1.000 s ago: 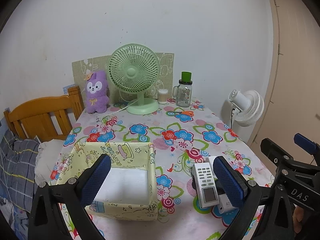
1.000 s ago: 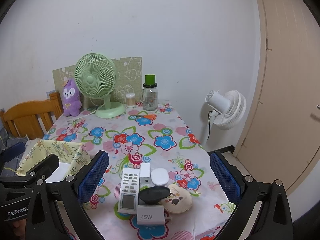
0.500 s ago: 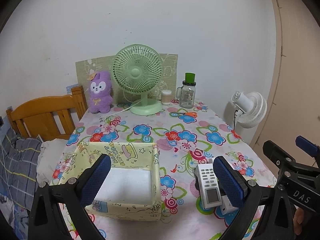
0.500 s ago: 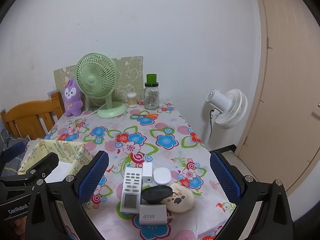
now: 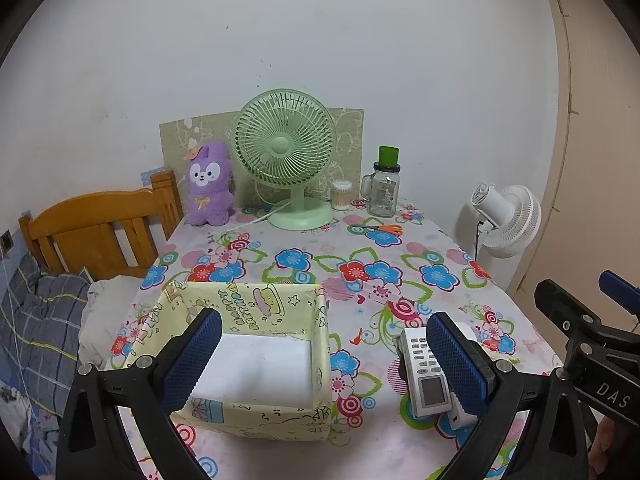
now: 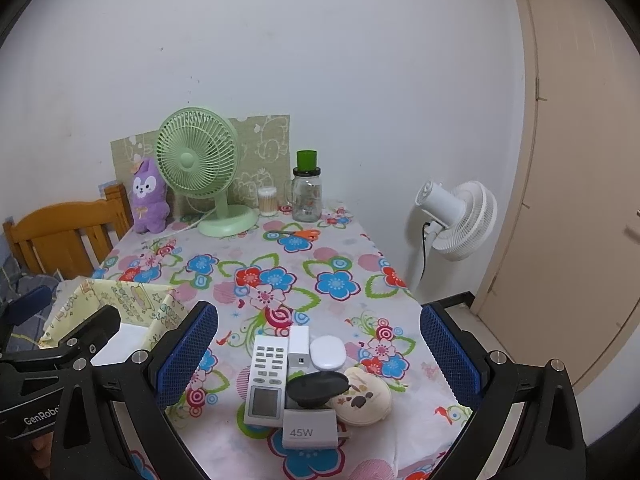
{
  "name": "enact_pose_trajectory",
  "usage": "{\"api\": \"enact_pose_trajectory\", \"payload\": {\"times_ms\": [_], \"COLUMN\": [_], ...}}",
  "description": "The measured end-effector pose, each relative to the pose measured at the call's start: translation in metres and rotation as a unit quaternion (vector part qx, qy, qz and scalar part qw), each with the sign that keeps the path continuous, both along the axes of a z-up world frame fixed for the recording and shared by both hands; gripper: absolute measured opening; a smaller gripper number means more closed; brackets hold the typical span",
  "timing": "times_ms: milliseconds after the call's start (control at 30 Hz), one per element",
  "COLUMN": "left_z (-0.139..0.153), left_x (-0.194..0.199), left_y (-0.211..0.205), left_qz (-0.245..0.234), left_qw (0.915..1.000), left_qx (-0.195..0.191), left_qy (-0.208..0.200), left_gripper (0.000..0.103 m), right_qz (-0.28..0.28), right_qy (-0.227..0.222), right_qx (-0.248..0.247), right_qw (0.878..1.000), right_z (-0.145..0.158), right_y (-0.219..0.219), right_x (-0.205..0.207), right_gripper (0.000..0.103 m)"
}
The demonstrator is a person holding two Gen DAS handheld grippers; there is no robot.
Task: Organize rigid objects
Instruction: 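Move both tools over the table toward the white remote and white ball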
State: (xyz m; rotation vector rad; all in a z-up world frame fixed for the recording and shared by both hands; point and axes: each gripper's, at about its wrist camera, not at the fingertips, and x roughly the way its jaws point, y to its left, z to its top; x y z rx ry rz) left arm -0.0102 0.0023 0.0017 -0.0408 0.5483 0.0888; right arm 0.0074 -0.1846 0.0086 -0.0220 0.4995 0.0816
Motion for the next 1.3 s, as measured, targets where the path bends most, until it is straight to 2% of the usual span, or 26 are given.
{"api": "enact_pose_trajectory", "payload": {"times_ms": [567,900,1300], "left_z": [-0.0019,-0.0031,-0.0044], "left_x": [0.0,0.0016,0.0038], "left_y": [0.0004,0.0001,0.0023], "left_qz": [-0.002,0.002,0.009], "left_qw": [1.0,1.0,0.9999], "left_qx": [-0.001,-0.006,-0.009], "left_qy": [0.002,0.005,0.005], "left_gripper": [0.103,0.103,0.102], "right_qz": [-0.001,-0.002,0.009], "right_qy": [0.001,-0.017,-0.017], "right_qx": [0.006,-0.004,0.012], "right_qw": [1.0,1.0,1.0], "right_z": [-0.0014,0.0005,0.002], "right_y": [0.0004,0.001,0.0015], "right_x": [-0.0015,-0.0042,-0.0017], "right_gripper": [0.102,0.102,0.102]}}
